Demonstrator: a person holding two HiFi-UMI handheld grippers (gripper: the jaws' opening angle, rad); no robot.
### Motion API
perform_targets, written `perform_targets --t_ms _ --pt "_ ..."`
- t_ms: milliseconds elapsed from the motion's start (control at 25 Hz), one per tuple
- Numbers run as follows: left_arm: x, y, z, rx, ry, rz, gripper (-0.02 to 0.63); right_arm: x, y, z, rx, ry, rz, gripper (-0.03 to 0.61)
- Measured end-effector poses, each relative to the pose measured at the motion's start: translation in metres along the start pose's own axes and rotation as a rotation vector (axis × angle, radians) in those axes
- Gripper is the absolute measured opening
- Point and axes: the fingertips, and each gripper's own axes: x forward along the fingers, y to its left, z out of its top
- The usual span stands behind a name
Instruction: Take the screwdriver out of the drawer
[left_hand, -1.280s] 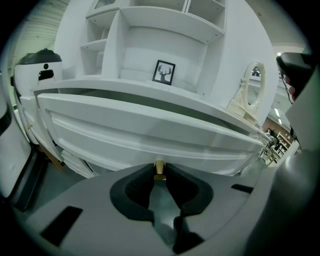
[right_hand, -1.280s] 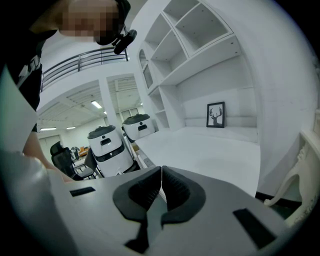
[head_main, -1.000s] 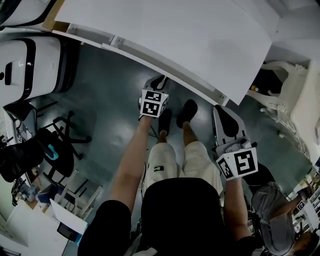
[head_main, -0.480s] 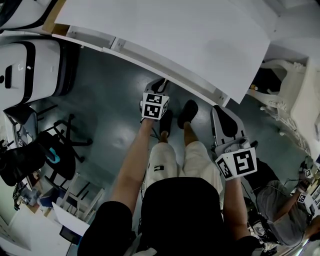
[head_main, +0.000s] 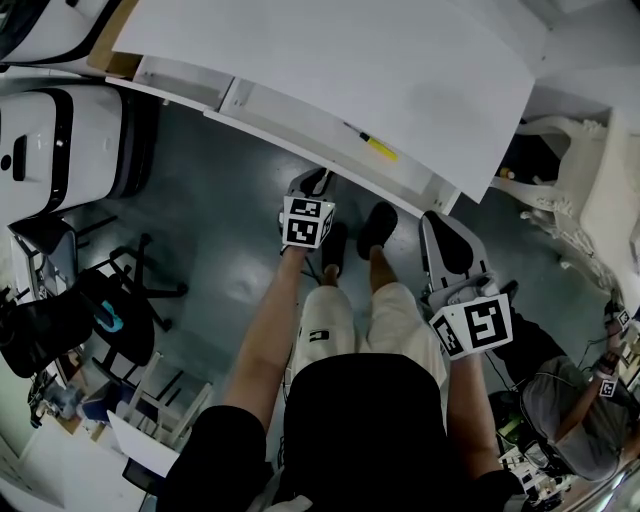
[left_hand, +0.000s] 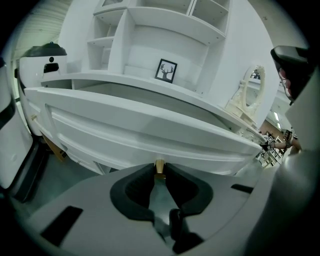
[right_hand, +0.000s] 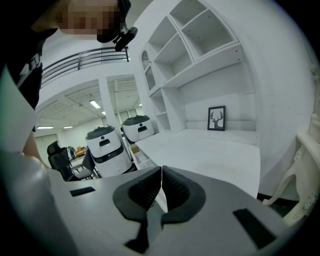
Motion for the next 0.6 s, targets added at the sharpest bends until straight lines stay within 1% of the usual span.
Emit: perform_targets --t_ms 160,600 --pt "-0.01 0.0 -0.01 0.007 0.007 -0.003 0.083 -0.004 0.008 -0.001 -0.002 -0.001 -0.001 0.02" --pt "-0.041 0.003 -0.043 -0.011 0.034 -0.01 0.083 -0.009 0.034 0.001 -0.012 -0.013 -0.005 0.02"
